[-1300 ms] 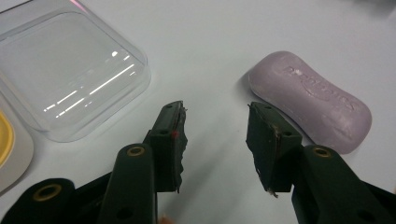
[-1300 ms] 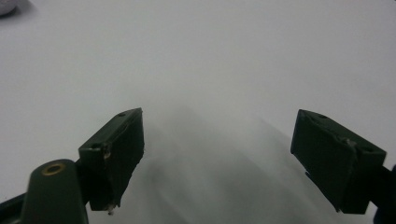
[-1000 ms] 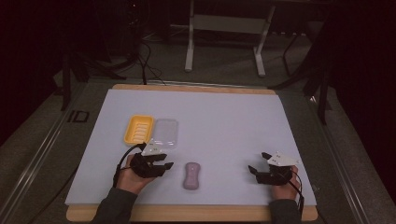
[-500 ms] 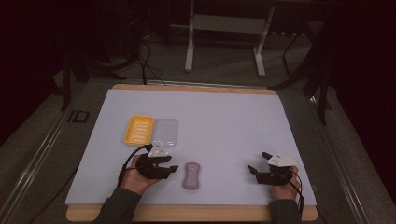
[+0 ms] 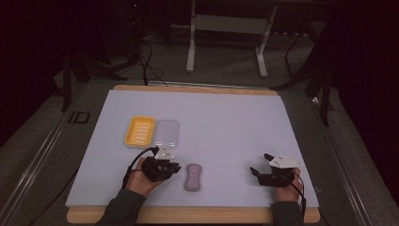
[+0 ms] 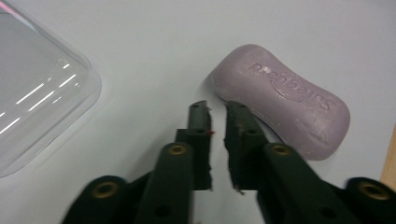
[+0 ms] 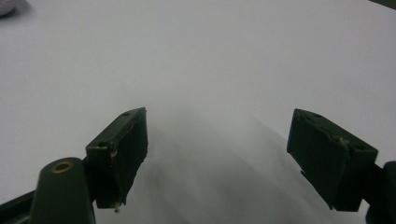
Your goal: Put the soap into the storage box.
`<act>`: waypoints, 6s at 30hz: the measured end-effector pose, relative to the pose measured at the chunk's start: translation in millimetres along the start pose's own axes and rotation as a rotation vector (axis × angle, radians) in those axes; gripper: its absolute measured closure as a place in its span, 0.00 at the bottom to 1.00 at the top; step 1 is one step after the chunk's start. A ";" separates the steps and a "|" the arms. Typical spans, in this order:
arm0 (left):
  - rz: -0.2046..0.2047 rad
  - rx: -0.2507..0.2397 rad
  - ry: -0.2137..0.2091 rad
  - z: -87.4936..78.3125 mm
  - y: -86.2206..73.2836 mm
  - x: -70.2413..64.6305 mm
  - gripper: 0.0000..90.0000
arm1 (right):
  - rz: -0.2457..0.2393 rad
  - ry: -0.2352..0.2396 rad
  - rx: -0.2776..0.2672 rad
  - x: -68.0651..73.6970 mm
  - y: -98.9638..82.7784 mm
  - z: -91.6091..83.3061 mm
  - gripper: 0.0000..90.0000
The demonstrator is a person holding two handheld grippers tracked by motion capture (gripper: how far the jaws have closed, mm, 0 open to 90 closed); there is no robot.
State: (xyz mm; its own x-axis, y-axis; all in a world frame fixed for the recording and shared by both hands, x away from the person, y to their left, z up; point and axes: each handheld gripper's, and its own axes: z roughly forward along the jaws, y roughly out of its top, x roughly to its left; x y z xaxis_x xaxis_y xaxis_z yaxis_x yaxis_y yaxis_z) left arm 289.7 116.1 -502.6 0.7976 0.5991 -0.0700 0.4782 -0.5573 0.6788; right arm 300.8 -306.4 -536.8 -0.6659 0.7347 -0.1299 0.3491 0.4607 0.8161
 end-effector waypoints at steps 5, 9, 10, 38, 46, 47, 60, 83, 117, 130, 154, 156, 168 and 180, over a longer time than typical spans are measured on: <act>0.014 0.020 -0.005 4.1 4.0 -3.5 0.99 | -0.004 -0.002 0.000 0.1 0.0 0.1 0.22; 0.015 0.031 -0.011 5.7 6.8 -6.2 0.98 | -0.005 -0.003 0.001 0.2 0.1 0.1 0.22; 0.011 0.032 -0.007 6.4 7.8 -7.6 0.95 | -0.005 -0.003 0.001 0.2 0.1 0.1 0.22; -0.052 0.045 -0.020 23.9 22.9 -27.4 0.16 | -0.013 -0.007 0.008 1.2 0.4 0.8 0.21; -0.087 0.073 0.034 34.8 27.7 -32.3 0.01 | -0.014 -0.008 0.009 1.4 0.4 0.8 0.21; -0.088 0.074 0.036 36.4 28.3 -32.8 0.01 | -0.015 -0.008 0.009 1.5 0.4 0.9 0.21; -0.134 0.102 0.079 55.4 30.4 -37.4 0.00 | -0.024 -0.011 0.028 2.9 1.1 2.5 0.21; -0.050 0.180 0.087 49.0 25.4 -34.5 0.26 | -0.029 -0.013 0.032 3.1 1.2 3.0 0.21; 0.146 0.465 0.016 49.4 54.3 -14.1 0.51 | -0.037 -0.011 0.047 3.9 1.8 4.3 0.21; 0.199 0.561 -0.004 58.5 65.4 -12.9 0.48 | -0.037 -0.012 0.050 4.0 1.8 4.5 0.21; 0.206 0.656 -0.007 67.8 76.6 -14.2 0.48 | -0.039 -0.011 0.051 4.3 1.9 4.4 0.21; 0.205 0.662 -0.005 68.4 77.2 -14.5 0.48 | -0.038 -0.010 0.051 4.2 1.9 4.5 0.21; 0.217 0.684 -0.014 69.3 79.9 -15.5 0.55 | -0.042 -0.009 0.055 4.6 2.0 4.9 0.20; 0.238 0.682 -0.026 68.2 79.5 -14.6 0.55 | -0.062 -0.012 0.070 5.6 2.4 6.2 0.20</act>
State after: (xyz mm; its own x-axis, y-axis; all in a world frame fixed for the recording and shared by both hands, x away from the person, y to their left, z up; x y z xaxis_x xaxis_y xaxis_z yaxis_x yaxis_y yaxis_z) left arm 341.2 23.9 -497.5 0.9131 0.4076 0.0001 0.4066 -0.9109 0.0709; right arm 302.0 -298.1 -539.1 -0.6798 0.7093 -0.1862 0.3527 0.5389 0.7650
